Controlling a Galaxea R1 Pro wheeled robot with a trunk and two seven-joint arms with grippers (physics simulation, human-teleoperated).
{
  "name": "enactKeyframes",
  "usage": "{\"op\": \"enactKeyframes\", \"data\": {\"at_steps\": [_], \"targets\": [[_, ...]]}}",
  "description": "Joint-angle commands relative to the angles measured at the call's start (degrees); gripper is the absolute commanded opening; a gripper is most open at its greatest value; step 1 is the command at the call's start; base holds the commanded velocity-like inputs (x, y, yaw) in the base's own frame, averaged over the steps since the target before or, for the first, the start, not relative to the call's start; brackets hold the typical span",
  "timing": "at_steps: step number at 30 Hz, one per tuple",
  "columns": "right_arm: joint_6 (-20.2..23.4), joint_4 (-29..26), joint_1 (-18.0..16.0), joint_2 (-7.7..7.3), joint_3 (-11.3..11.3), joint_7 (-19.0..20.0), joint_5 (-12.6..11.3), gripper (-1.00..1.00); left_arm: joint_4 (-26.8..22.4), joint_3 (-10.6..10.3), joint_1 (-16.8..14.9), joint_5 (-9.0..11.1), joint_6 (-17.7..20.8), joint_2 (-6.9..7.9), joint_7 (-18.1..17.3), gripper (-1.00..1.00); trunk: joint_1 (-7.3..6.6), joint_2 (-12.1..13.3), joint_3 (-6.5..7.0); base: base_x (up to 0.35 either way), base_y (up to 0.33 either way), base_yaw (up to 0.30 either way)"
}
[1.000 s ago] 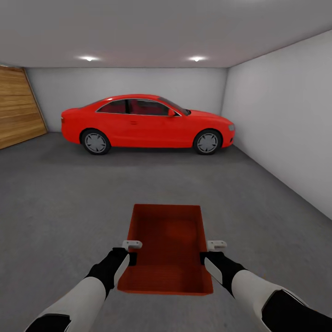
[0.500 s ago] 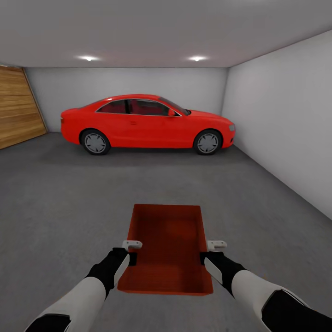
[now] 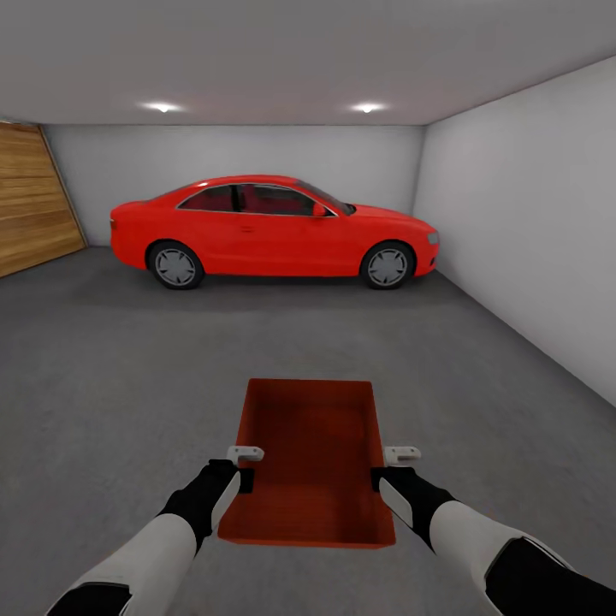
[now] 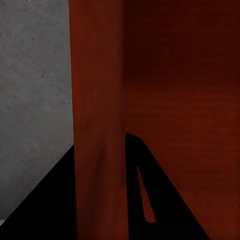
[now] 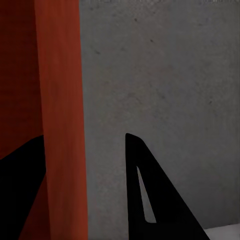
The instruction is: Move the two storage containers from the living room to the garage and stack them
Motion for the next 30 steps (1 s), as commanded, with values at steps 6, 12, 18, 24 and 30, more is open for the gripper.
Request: {"op": "enactKeyframes", "data": {"at_steps": [6, 12, 18, 24, 30], "targets": [[0.32, -3.42, -0.09, -0.01, -1.90, -0.32, 2.01, -1.00, 0.48, 0.53, 0.01, 0.04, -1.95, -0.40, 0.38, -1.00, 0.05, -0.13, -0.13, 0.272, 0.000, 0.000], [0.36, -3.40, -0.09, -0.01, -1.91, -0.32, 2.01, -1.00, 0.63, 0.53, 0.01, 0.20, -2.46, -0.40, 0.40, -1.00, 0.05, -0.13, -0.13, 0.319, 0.000, 0.000], [0.34, -3.40, -0.09, -0.01, -1.91, -0.32, 2.01, -1.00, 0.67, 0.53, 0.01, 0.25, -2.41, -0.40, 0.40, -1.00, 0.05, -0.13, -0.13, 0.322, 0.000, 0.000], [0.35, -3.41, -0.09, -0.02, -1.92, -0.32, 2.01, -1.00, 0.67, 0.53, 0.01, 0.25, -2.16, -0.40, 0.11, -1.00, 0.05, -0.13, -0.13, 0.322, 0.000, 0.000], [0.35, -3.42, -0.09, -0.02, -1.92, -0.32, 2.01, -1.00, 0.67, 0.53, 0.01, 0.28, -2.05, -0.40, -0.03, -1.00, 0.05, -0.13, -0.13, 0.322, 0.000, 0.000]]}}
